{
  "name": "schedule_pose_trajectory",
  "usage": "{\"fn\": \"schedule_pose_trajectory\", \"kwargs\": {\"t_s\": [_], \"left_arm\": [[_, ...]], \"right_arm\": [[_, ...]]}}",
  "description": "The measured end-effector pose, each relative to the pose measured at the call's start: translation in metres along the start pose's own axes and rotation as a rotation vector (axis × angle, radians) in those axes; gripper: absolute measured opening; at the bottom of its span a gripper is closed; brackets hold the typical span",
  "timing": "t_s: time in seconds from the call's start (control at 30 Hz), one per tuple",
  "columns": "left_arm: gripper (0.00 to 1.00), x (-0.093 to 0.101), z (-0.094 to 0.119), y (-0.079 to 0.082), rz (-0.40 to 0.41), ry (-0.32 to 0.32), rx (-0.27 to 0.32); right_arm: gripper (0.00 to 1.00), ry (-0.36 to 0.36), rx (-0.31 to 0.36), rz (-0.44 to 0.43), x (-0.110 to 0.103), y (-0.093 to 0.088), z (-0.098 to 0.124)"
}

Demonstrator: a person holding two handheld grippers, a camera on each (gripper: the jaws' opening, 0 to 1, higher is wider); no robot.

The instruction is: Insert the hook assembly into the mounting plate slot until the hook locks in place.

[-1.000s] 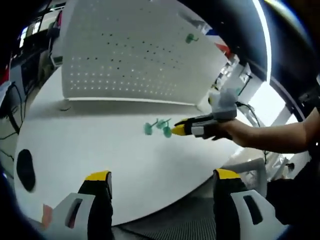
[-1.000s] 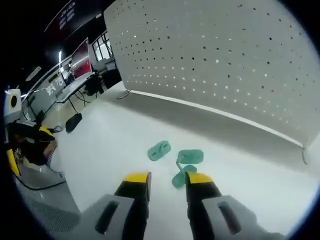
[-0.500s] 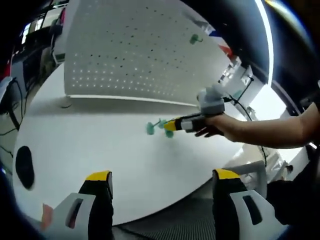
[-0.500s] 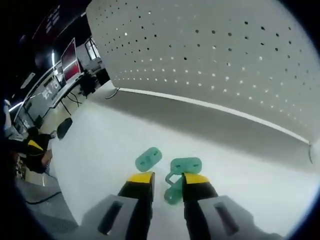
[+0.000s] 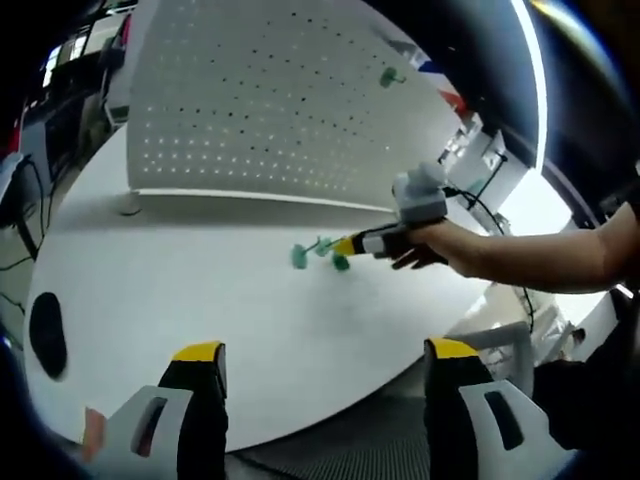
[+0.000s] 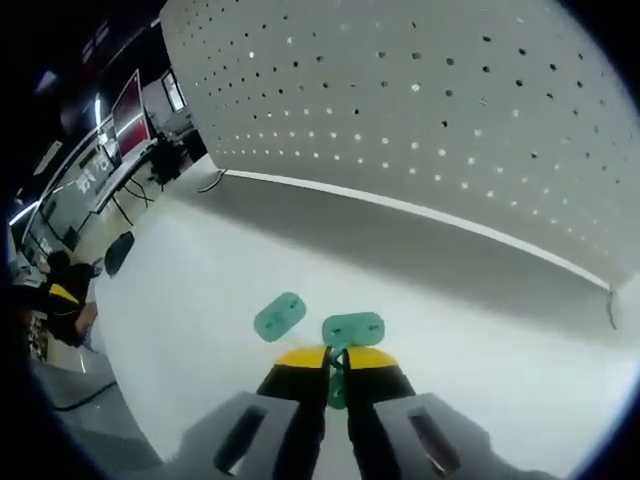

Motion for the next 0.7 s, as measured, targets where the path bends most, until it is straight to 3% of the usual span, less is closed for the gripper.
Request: {"fn": "schedule_pose_trajectory", "kwargs": {"t_s": [0.2, 0.7], "left_arm": [[0.82, 0.001, 0.002, 0.002, -0.006, 0.002, 0.007], [0.83, 0.011, 0.007, 0.007, -0.027, 0.002, 0.027]], "right_arm": [[0.01, 0.003, 0.001, 0.011, -0.001, -0.001, 0.004], [0.0, 0.003, 0.08, 0.009, 0.0, 0.008, 0.026]]}}
Point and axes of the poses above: the point that each gripper's makers call its tool centre point, and the gripper's own axes: z roughly backward along the fingers, x roughly to its right, y roughly out of its top, the point moved 2 cm from there along z, roughly backward along the fingers, and after that the axes turned 8 degrees about -y, right-handed, at the moved point
